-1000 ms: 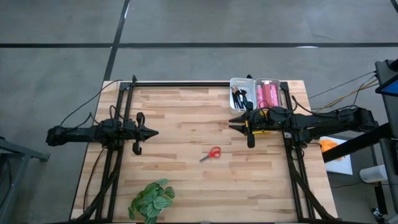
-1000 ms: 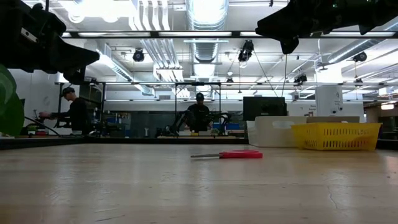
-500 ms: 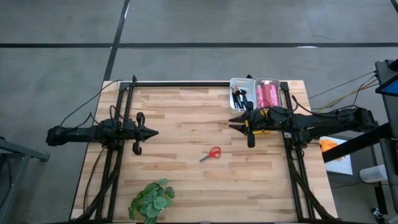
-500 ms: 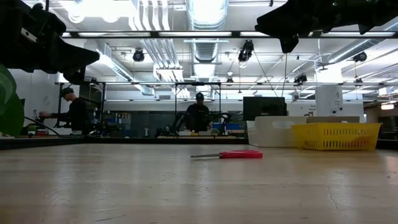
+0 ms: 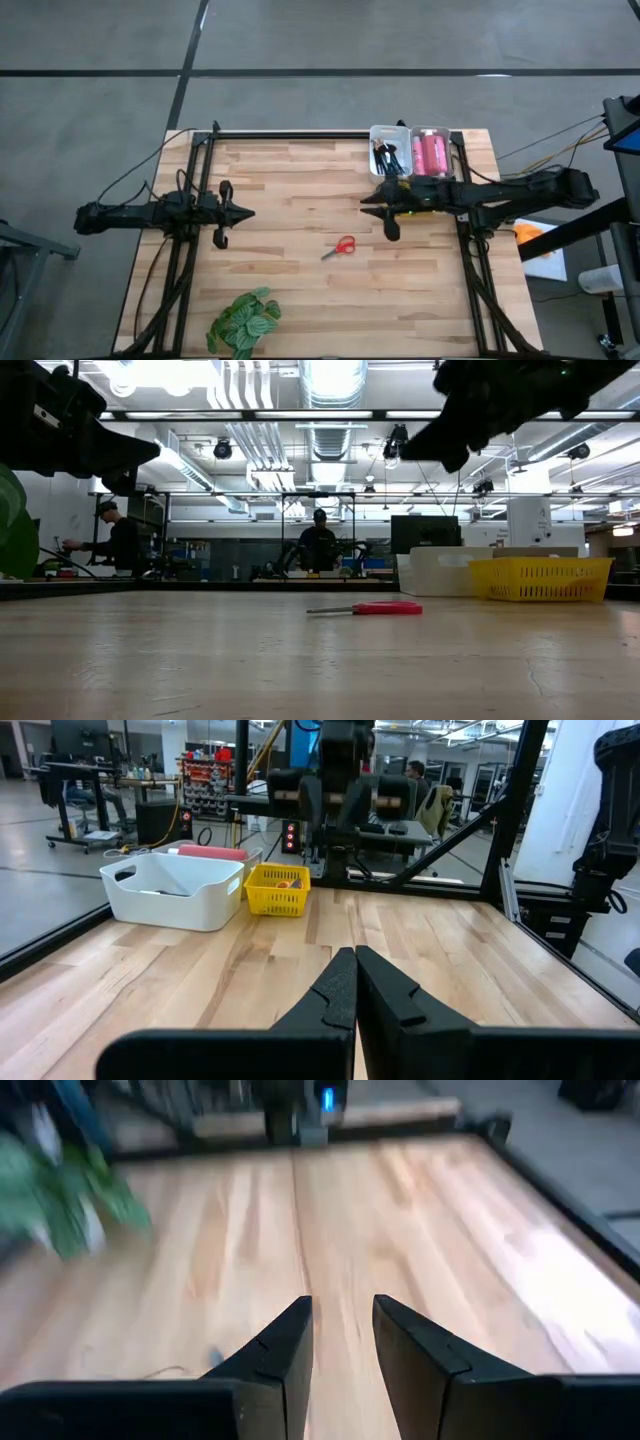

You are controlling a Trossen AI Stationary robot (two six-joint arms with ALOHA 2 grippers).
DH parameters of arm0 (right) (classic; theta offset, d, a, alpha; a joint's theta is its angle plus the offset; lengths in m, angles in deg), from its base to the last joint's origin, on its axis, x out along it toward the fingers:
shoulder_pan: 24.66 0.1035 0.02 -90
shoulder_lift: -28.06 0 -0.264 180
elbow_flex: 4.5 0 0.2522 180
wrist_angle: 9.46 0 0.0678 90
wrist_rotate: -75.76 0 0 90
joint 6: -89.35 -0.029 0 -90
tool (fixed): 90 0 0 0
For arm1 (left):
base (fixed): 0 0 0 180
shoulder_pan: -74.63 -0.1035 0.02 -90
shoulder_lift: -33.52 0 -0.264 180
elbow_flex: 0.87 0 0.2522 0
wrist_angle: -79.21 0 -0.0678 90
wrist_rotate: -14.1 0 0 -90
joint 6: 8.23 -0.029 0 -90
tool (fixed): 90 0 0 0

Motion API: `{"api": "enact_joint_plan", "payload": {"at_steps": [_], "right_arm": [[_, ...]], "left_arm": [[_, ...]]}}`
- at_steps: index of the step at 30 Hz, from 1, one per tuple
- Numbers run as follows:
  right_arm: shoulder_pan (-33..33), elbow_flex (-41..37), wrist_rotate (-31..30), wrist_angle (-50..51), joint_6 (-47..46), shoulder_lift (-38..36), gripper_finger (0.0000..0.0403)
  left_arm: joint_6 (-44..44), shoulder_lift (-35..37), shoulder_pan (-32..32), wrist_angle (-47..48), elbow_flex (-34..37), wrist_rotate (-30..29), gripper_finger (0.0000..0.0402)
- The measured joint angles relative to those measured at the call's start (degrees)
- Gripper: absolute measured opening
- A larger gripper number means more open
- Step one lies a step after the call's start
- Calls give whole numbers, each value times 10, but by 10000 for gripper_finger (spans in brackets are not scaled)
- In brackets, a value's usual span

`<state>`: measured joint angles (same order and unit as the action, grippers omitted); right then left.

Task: Pick & Place Paint Supplies
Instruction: Put the red scissors into the yellow bin

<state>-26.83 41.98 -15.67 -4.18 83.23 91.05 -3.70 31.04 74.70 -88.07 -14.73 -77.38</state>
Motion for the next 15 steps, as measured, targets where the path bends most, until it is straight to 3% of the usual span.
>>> {"api": "enact_joint_plan", "payload": {"at_steps": [6, 15], "right_arm": [[0, 57, 0, 84, 60, 114, 107], [1, 130, 12, 120, 76, 270, 107]], "left_arm": [[0, 0, 0, 0, 0, 0, 3], [0, 0, 0, 0, 0, 0, 3]]}}
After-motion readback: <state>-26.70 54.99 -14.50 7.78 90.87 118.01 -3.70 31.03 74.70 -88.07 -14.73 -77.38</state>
